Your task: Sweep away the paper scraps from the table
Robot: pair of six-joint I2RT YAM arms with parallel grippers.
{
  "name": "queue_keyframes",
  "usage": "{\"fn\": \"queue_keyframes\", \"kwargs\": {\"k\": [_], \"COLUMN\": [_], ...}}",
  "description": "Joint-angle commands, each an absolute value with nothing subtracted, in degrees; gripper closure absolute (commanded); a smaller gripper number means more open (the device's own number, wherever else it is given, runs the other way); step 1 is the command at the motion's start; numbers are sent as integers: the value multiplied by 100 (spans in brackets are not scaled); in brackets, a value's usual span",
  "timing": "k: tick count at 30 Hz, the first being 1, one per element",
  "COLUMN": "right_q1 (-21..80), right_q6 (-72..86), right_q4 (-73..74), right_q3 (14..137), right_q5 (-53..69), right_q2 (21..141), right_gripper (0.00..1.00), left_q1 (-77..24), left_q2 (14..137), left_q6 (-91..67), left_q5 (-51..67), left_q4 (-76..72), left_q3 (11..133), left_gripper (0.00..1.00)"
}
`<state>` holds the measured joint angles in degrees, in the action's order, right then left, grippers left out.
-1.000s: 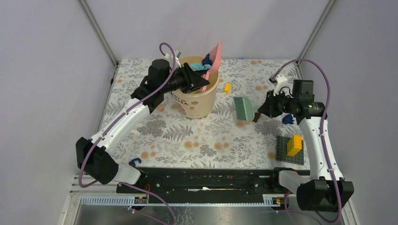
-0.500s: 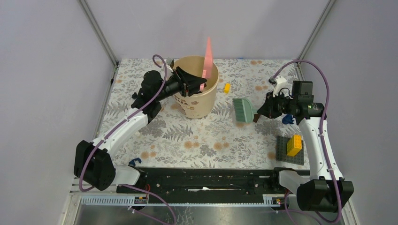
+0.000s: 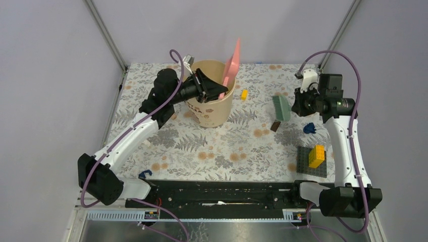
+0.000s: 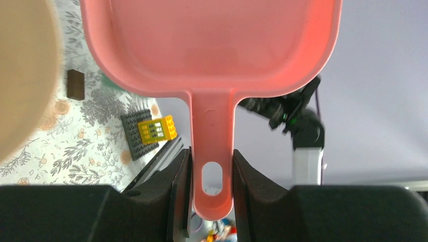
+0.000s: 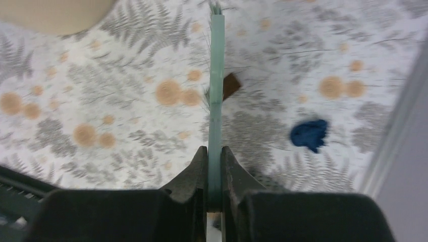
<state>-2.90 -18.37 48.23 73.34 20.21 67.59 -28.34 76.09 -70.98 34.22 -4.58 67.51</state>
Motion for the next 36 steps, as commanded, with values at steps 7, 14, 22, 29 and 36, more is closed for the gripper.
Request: {"fn": "queue_keyframes", "kwargs": {"k": [7, 14, 22, 29, 36], "right_q1": [-281, -289, -325, -325, -316], "right_q6": [-2659, -3453, -3426, -3270, -2984], "right_q4": [5327, 4768, 4235, 4155, 4950], "right_q3": [8448, 7980, 7615, 7313, 7326], "right_q5": [-602, -2302, -2430, -2041, -571], "right_q2": [7342, 7605, 8234, 8529, 8398], "right_gripper": [100, 100, 100, 100, 100], "left_q1": [-4405, -5452, -5918, -6291, -6521], "left_q2": [7774, 8014, 8264, 8334, 8769], "left_q6": [-4230, -2617, -2059, -1897, -1695], "left_q5": [3602, 2467, 1625, 782, 336], "left_q4": [1723, 3266, 3937, 4000, 4331], "left_q3": [7909, 7742, 7206, 6498, 6511], "left_gripper": [100, 100, 100, 100, 99]}}
